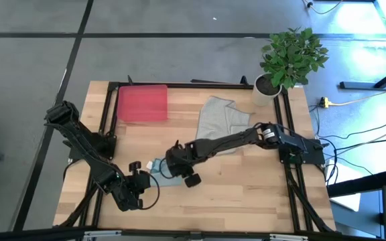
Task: Roll microfiber towels into tight, uniform cylinder then place into a basket
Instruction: Roll the blue towel
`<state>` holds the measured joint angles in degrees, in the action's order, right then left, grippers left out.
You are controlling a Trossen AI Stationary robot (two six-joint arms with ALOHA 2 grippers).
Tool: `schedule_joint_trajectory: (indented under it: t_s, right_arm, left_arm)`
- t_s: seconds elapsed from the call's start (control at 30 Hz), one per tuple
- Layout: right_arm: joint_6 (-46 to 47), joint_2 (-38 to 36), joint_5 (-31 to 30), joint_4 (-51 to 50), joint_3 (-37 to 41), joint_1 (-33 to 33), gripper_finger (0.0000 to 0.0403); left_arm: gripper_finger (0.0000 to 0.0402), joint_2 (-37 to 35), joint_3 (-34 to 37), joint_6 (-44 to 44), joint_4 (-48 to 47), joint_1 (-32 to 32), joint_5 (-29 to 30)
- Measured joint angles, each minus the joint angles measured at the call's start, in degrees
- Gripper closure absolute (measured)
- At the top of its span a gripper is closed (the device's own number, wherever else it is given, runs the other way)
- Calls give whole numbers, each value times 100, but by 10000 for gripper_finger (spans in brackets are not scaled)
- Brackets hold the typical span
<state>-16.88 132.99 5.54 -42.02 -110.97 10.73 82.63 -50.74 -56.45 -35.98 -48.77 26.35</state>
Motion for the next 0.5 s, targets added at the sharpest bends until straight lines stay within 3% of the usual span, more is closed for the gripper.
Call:
schedule_joint_trajectory:
  t_s: [0.3,0.5]
  right_arm:
    - [9,0,419,592,668,-227,263]
    - [0,-7,329,629,666,-237,266]
  left_arm:
    - [401,0,0,2,-22,0,-2]
    - [401,0,0,3,-62,0,-2]
